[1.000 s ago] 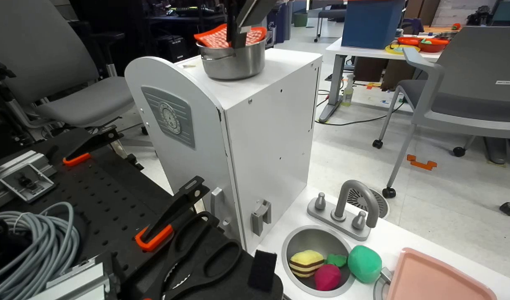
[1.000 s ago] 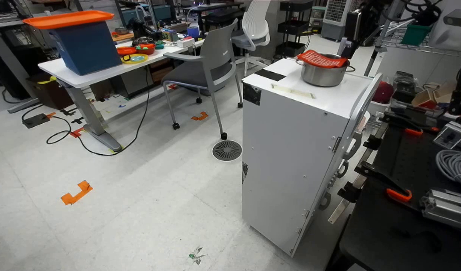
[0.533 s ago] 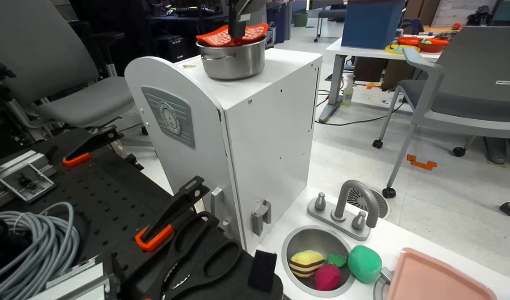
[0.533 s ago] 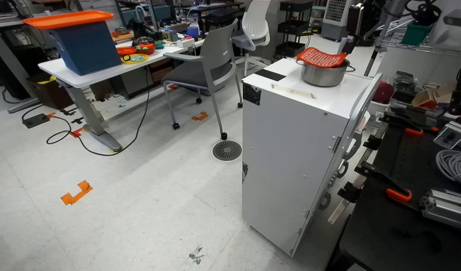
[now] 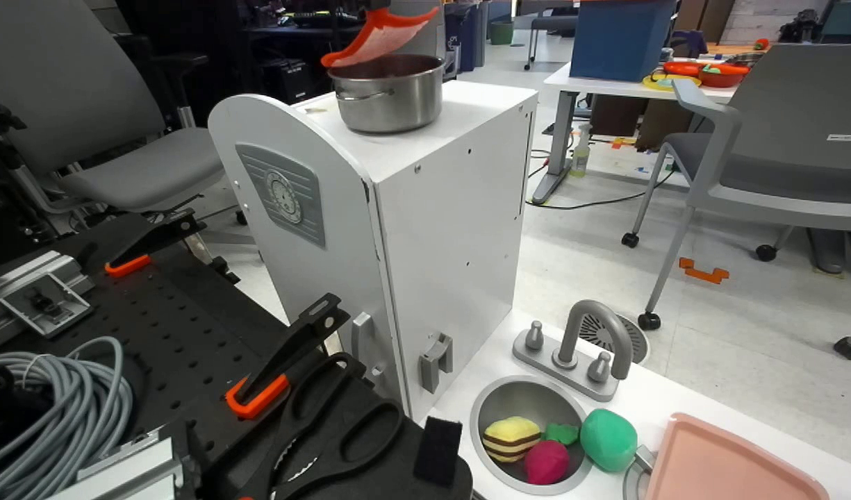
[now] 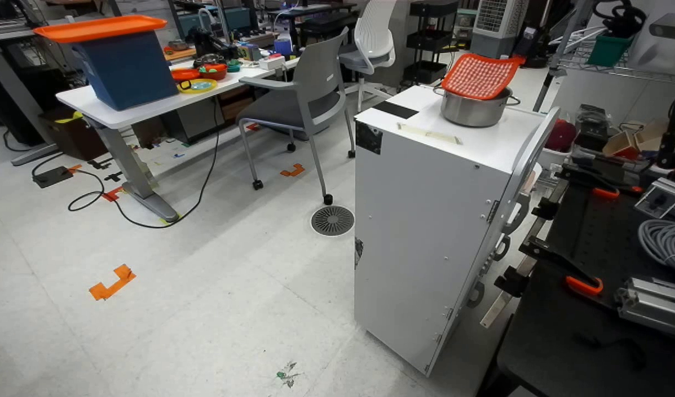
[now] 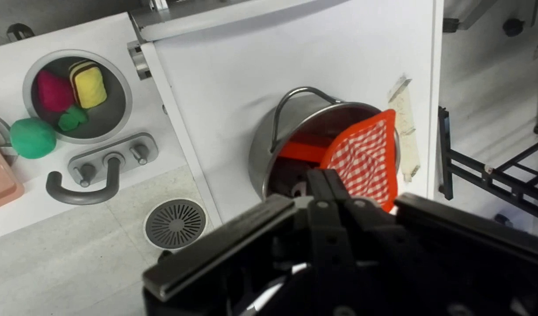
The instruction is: Take the cloth off of the pot
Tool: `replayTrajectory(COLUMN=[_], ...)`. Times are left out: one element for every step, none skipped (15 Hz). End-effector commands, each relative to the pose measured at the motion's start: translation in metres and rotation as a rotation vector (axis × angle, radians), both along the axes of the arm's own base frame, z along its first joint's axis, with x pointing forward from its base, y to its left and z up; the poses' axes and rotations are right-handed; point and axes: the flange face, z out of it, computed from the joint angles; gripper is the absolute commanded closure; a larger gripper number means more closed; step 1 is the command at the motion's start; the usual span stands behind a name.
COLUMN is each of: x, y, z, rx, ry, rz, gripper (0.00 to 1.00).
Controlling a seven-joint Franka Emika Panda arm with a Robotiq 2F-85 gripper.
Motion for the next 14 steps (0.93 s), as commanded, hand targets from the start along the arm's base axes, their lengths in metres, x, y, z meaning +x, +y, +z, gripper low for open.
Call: replayTrajectory(x=[-0.018,-0.02,-0.022,-0.023,-0.025,-0.026,-0.026,-0.027,-0.027,-0.027,-0.026,-0.025,-0.024,-0.023], y=[-0.009,-0.013,-0.019,-0.024,-0.031,-0.036,-0.042,-0.047,-0.053,-0.059,-0.064,-0.069,-0.074,-0.079], z=[0.02,0.023,0.027,0.031,0.039,0.044,0.049,0.053,0.058,0.062,0.066,0.069,0.071,0.071], rx=[-0.026,-0.048,-0.075,-0.093,-0.116,-0.134,-0.152,-0.166,-0.18,-0.193,-0.203,-0.212,-0.222,-0.23], ry=[-0.03,-0.023,-0.021,-0.02,-0.025,-0.024,-0.025,-0.026,-0.024,-0.024,-0.024,-0.022,-0.016,-0.011], rz=[-0.02,-0.029,-0.037,-0.044,-0.057,-0.067,-0.08,-0.093,-0.108,-0.127,-0.143,-0.159,-0.175,-0.189], gripper=[1.0,1.0,1.0,1.0,1.0,1.0,1.0,1.0,1.0,1.0,1.0,1.0,1.0,1.0])
